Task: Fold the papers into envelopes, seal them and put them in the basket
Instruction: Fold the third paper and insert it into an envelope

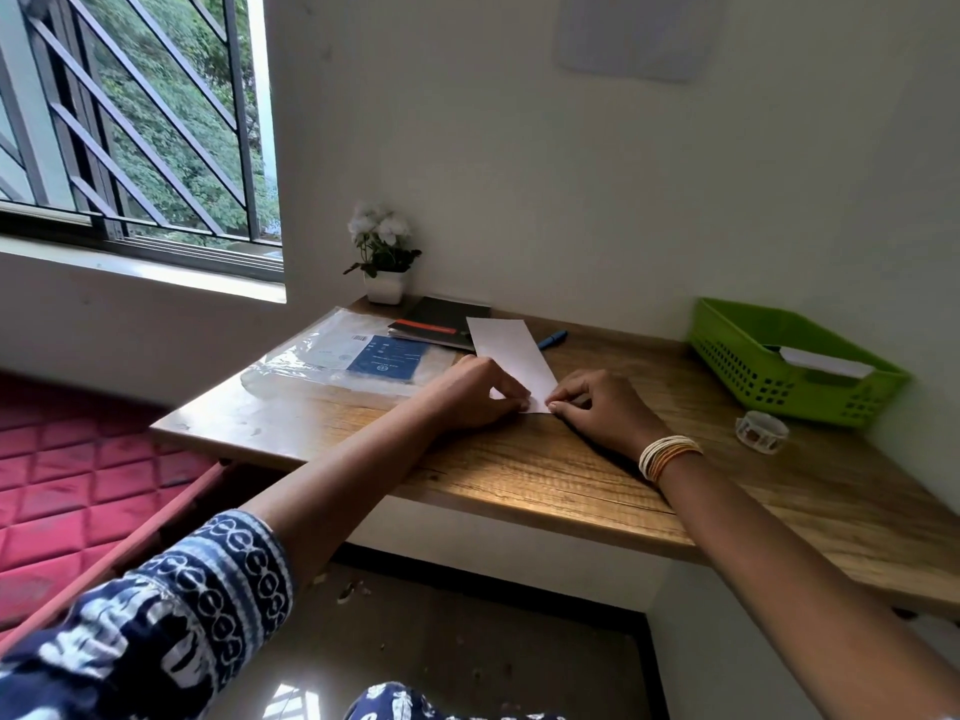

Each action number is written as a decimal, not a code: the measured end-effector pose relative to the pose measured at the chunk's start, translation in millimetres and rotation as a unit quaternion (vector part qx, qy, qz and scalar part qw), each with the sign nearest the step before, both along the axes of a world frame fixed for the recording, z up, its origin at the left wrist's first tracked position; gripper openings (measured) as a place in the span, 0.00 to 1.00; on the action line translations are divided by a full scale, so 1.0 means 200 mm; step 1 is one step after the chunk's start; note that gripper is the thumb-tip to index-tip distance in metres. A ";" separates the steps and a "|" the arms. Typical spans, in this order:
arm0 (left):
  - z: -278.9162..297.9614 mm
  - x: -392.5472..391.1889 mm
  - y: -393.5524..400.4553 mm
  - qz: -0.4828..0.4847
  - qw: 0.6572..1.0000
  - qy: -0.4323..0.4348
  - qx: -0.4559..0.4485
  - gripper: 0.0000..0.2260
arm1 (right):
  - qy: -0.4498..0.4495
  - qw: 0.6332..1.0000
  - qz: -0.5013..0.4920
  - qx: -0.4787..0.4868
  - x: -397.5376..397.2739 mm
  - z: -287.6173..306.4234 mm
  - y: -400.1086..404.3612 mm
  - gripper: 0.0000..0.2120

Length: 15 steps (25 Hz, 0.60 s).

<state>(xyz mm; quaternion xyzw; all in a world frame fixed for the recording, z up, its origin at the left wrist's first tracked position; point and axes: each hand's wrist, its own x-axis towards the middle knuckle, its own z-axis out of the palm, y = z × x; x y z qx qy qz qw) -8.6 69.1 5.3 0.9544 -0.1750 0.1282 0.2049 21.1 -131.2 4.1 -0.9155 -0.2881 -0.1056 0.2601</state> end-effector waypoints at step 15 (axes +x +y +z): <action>-0.03 0.01 -0.02 0.021 0.995 -0.095 0.015 0.16 | 0.317 0.901 -0.170 0.244 0.05 0.19 0.21 0.13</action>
